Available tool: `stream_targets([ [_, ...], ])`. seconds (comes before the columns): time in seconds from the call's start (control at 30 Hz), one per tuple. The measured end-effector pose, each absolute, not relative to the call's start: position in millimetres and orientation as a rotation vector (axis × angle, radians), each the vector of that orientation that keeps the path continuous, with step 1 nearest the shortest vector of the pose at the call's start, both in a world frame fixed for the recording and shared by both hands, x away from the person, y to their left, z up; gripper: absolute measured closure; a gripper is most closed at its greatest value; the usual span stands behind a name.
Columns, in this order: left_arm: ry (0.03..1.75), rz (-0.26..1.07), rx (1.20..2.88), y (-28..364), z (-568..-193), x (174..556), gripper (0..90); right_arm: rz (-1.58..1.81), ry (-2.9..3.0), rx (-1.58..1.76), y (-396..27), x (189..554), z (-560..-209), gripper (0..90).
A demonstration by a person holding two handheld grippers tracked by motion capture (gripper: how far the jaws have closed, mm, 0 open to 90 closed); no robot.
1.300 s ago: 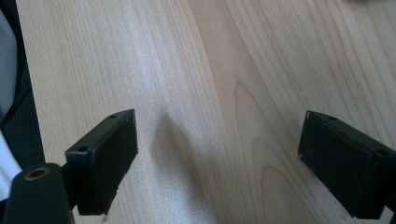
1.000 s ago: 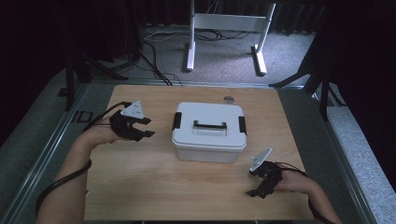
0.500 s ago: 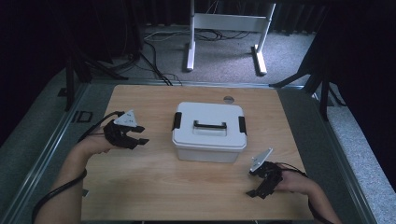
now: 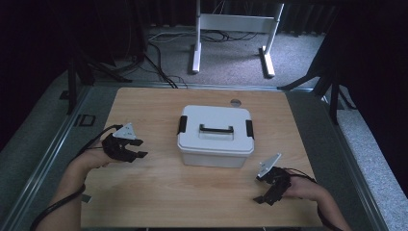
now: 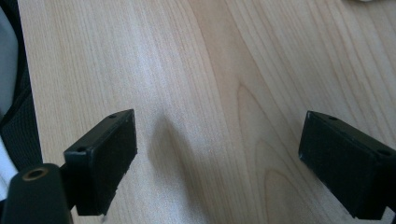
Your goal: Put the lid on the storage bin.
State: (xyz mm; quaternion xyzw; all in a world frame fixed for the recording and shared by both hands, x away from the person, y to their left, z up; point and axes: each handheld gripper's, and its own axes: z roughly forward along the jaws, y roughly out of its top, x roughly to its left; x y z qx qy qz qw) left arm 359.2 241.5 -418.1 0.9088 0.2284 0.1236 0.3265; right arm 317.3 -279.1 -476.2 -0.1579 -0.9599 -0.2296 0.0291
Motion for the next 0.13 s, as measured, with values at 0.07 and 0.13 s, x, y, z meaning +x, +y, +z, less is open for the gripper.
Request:
stream_targets([
  [0.07, 0.599, 0.318, 2.383, 243.1, -420.8, 358.5, 48.4, -0.712, -2.961, -0.486, -279.4, 317.5, -476.3, 10.8],
  [0.13, 0.606, 0.313, 2.389, 243.9, -424.3, 357.9, 48.4, -0.714, -2.96, -0.487, -279.6, 317.4, -476.3, 10.8],
])
